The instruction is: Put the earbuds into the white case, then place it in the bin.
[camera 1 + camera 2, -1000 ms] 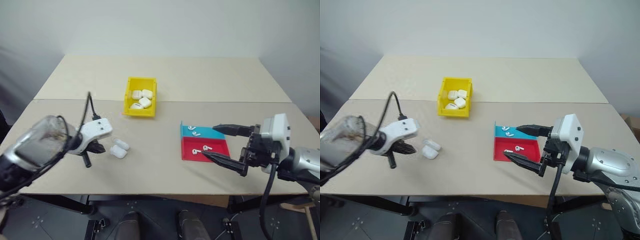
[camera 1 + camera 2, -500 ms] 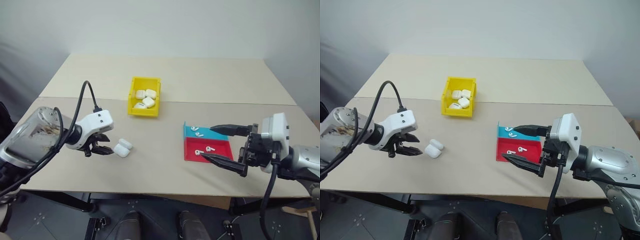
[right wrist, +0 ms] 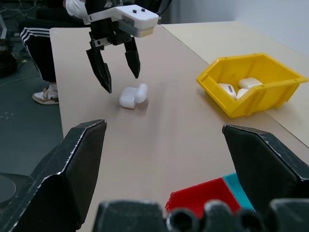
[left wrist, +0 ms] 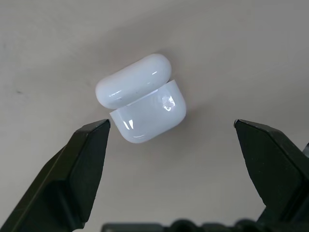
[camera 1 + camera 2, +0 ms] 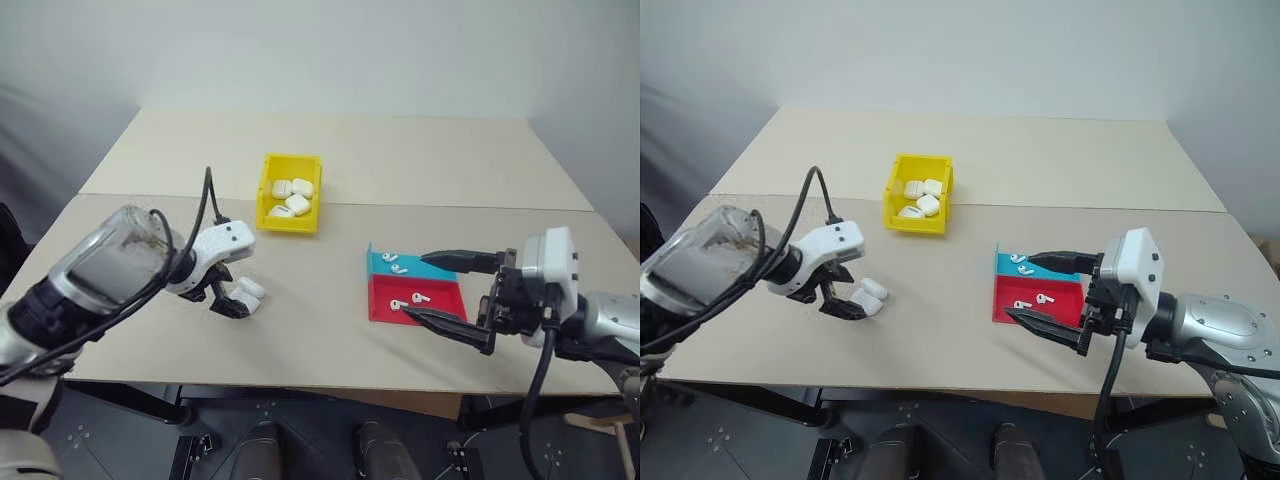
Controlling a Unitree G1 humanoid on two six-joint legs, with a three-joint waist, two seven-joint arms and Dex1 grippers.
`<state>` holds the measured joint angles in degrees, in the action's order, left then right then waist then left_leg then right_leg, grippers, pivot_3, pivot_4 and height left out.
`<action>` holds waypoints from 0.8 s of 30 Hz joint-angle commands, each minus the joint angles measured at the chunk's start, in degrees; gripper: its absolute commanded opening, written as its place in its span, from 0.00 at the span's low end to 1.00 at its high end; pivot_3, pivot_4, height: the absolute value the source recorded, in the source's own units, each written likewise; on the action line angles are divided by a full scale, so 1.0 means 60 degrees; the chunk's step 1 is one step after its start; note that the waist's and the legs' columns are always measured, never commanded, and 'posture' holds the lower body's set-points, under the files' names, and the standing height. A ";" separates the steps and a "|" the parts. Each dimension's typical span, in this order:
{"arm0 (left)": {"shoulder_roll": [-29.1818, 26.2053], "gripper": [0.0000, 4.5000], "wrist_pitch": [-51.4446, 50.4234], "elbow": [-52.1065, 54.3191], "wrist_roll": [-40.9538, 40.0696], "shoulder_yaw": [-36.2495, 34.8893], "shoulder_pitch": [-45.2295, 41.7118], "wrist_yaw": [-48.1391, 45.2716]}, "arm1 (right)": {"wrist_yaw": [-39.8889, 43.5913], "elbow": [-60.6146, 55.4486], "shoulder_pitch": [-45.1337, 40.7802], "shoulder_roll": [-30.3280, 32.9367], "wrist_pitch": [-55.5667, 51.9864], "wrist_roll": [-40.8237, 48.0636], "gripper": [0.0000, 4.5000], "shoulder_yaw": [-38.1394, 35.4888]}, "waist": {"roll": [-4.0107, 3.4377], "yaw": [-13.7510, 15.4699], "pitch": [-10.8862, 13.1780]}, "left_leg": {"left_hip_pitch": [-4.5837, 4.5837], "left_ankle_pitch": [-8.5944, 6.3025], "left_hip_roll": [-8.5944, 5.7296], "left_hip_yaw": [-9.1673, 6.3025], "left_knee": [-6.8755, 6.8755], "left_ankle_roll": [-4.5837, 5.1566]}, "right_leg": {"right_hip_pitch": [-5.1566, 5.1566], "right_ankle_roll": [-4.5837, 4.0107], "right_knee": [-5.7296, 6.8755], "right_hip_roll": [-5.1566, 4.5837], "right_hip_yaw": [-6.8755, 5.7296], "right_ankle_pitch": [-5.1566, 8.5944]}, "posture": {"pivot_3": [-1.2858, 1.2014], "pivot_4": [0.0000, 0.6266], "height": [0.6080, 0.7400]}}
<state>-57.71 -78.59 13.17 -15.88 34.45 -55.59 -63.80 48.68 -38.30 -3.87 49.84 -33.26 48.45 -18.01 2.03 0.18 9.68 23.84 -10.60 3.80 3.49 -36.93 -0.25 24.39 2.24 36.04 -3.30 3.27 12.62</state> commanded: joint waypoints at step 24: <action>0.1841 1.00 -0.2319 -0.2562 -0.1810 0.1600 -0.1738 0.3867 | -0.0033 -0.0244 -0.0117 -0.0005 0.0259 -0.0042 1.00 -0.0187 | 0.0001 -0.0054 0.0001 | 0.0002 0.0000 -0.0007 -0.0011 -0.0002 0.0001 | 0.0001 0.0016 0.0006 -0.0002 0.0000 -0.0009 | 0.52 0.24 1.00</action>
<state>-46.45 -92.37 -1.76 -25.94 44.84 -64.95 -42.64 48.43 -38.29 -4.23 49.84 -33.02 47.98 -17.95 2.04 -0.14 9.68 23.87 -10.60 3.76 3.41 -36.95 -0.24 24.40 2.34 36.07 -3.31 3.27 12.56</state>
